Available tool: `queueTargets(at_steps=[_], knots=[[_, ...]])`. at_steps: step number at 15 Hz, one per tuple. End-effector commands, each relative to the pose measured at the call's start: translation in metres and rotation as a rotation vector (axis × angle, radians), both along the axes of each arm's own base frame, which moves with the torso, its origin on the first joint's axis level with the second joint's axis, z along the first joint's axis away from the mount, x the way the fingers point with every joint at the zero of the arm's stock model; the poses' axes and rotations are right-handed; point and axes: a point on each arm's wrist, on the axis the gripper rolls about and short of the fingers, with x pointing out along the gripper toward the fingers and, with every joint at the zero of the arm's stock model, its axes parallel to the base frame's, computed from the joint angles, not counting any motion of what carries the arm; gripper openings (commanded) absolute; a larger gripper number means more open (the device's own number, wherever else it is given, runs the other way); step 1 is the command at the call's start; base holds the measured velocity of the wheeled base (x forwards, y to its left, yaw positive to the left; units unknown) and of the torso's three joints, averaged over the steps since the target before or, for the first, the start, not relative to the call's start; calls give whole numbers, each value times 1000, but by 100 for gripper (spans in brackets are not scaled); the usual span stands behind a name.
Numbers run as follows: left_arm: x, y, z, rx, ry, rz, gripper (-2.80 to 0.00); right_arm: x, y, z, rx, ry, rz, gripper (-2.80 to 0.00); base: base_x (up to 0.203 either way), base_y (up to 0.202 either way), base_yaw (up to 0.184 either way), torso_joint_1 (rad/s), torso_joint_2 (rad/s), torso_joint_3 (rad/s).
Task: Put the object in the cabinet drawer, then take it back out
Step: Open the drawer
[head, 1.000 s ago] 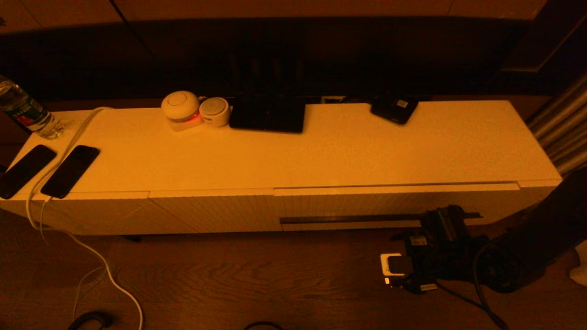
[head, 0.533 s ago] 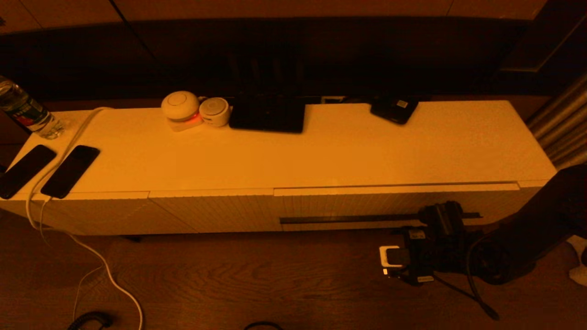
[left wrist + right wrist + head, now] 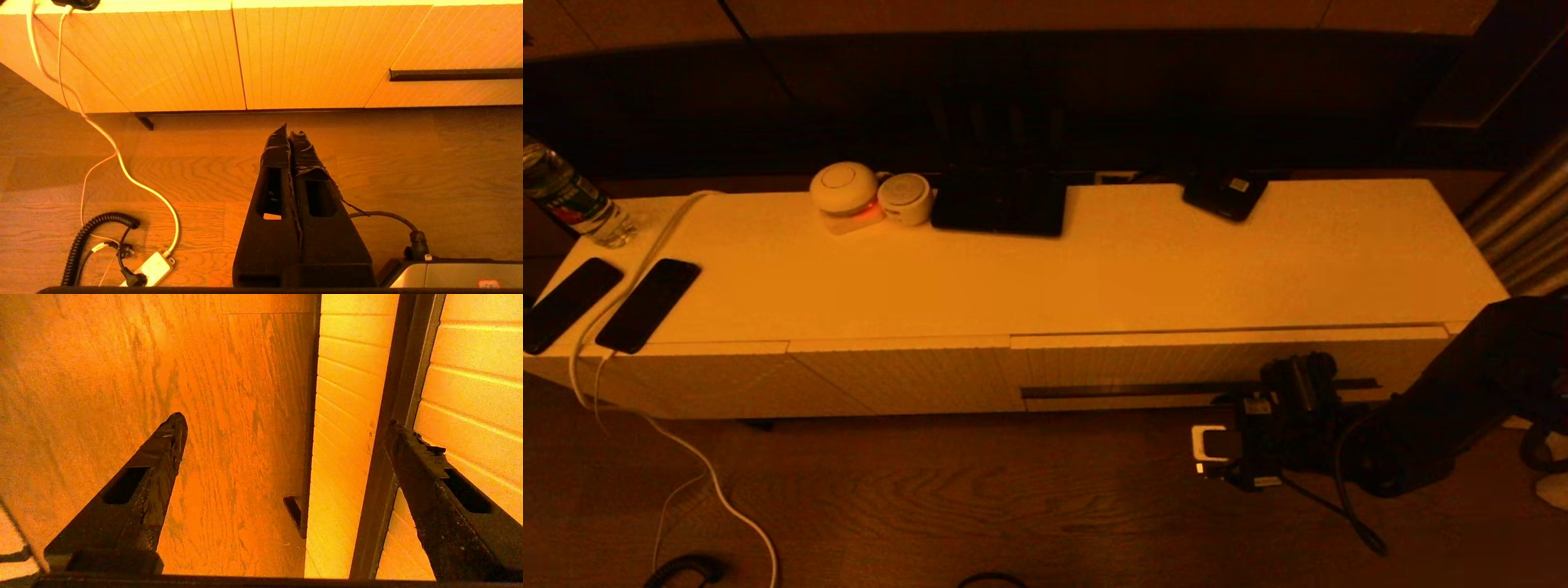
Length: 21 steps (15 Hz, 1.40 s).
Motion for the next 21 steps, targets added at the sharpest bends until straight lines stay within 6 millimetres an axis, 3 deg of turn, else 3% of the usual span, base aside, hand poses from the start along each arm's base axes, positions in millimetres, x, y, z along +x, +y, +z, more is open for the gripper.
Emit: queueTargets(at_steps=[1, 10, 21], knots=[[0, 0, 0, 0, 0, 0, -280, 2, 0, -4, -7, 2, 3, 0, 0, 0, 0, 0, 0, 0], [0, 0, 0, 0, 0, 0, -280, 8, -4, 1, 5, -28, -9, 0, 0, 0, 0, 0, 0, 0], [0, 0, 0, 0, 0, 0, -280, 22, -1, -9, 10, -50, -10, 0, 0, 0, 0, 0, 0, 0]])
